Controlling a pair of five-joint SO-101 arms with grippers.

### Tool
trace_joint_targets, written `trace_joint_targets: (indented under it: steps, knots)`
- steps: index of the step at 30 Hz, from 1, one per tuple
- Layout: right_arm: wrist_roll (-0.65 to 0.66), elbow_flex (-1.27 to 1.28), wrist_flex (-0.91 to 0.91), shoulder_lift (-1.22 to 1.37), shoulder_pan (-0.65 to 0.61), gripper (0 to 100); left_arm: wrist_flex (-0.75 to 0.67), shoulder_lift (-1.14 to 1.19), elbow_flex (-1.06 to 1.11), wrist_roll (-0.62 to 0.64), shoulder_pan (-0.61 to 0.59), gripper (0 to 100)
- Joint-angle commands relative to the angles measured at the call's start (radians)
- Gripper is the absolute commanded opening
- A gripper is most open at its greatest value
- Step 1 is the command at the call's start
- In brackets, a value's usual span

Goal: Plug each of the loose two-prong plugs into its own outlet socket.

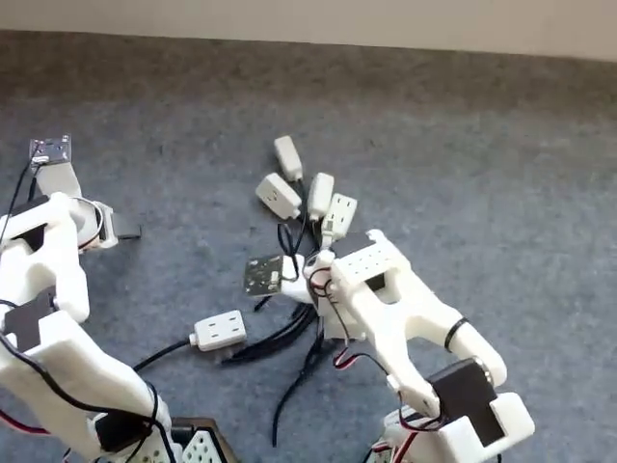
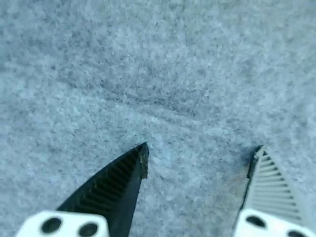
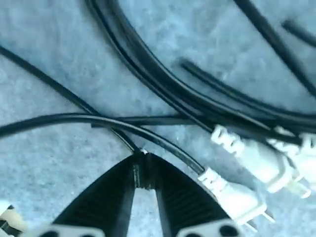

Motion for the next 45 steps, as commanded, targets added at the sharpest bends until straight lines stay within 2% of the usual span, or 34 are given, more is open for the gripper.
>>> trace_joint_targets:
  steps: [1,4,10,15,21,25,27,40,45]
  knots:
    - [0.012,-0.01,0.004,0.005,0.053,0.9,-0.008,0.036,-0.005,-0.012,-0.047,31]
    - [0.074,0.036,0.001,0.007,0.047,1.9,-0.008,0.036,-0.005,-0.012,-0.048,31]
    - [0.095,0.176,-0.139,0.004,0.041,13.9,-0.008,0.035,-0.01,-0.044,-0.048,31]
    - [0.155,0.186,-0.107,-0.004,0.041,13.9,-0.008,0.035,-0.012,-0.044,-0.048,31]
    - [0.158,0.186,-0.099,0.005,0.042,13.2,-0.008,0.035,-0.012,-0.044,-0.048,31]
    - [0.158,0.194,-0.096,0.005,0.053,0.0,-0.006,0.035,-0.013,-0.046,-0.048,31]
    - [0.158,0.196,-0.094,0.004,0.07,2.6,0.005,0.035,-0.015,-0.046,-0.048,31]
    - [0.23,0.196,-0.031,-0.004,0.122,3.0,0.021,0.033,-0.016,-0.095,-0.05,31]
    - [0.238,0.191,-0.036,-0.004,0.193,3.0,0.043,0.033,-0.018,-0.104,-0.047,31]
